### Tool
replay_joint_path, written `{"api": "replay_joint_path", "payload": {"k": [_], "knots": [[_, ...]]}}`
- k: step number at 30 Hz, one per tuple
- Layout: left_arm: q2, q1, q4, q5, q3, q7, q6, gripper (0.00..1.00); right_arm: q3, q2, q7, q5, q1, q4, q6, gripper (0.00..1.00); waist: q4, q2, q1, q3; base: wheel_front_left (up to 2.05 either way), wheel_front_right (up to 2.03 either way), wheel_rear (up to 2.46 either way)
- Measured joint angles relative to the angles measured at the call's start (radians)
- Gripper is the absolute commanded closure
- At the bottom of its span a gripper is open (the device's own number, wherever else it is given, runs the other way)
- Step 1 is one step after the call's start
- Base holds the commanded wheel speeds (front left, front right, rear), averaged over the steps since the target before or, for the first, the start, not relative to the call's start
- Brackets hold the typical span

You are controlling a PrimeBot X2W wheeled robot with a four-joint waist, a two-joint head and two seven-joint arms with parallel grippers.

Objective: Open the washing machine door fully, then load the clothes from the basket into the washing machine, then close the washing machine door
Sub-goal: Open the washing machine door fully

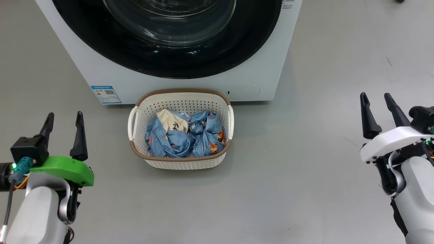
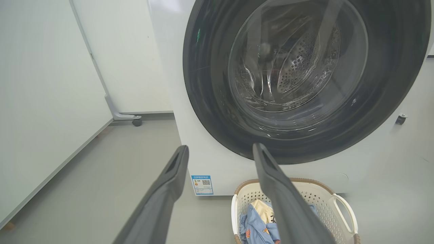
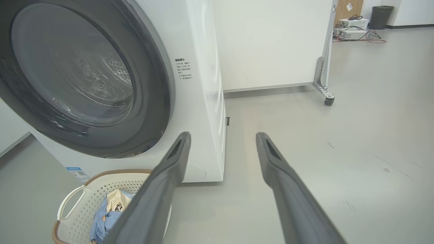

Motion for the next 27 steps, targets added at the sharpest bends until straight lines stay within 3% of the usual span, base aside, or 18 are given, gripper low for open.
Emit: {"api": "replay_joint_path", "payload": {"k": [13, 27], "knots": [[-0.014, -0.014, -0.024, 0.028, 0.015, 0.000, -0.008, 0.00, -0.020, 0.002, 0.000, -0.001, 0.000, -0.008, 0.000, 0.00, 0.000, 0.0000, 0.0000, 0.017, 0.62, 0.62, -1.25], [-0.025, -0.014, -0.030, 0.045, 0.021, 0.000, -0.019, 0.00, -0.029, 0.005, 0.000, -0.003, -0.001, -0.008, 0.000, 0.00, 0.001, 0.0000, 0.0000, 0.020, 0.28, 0.28, -0.56]]}}
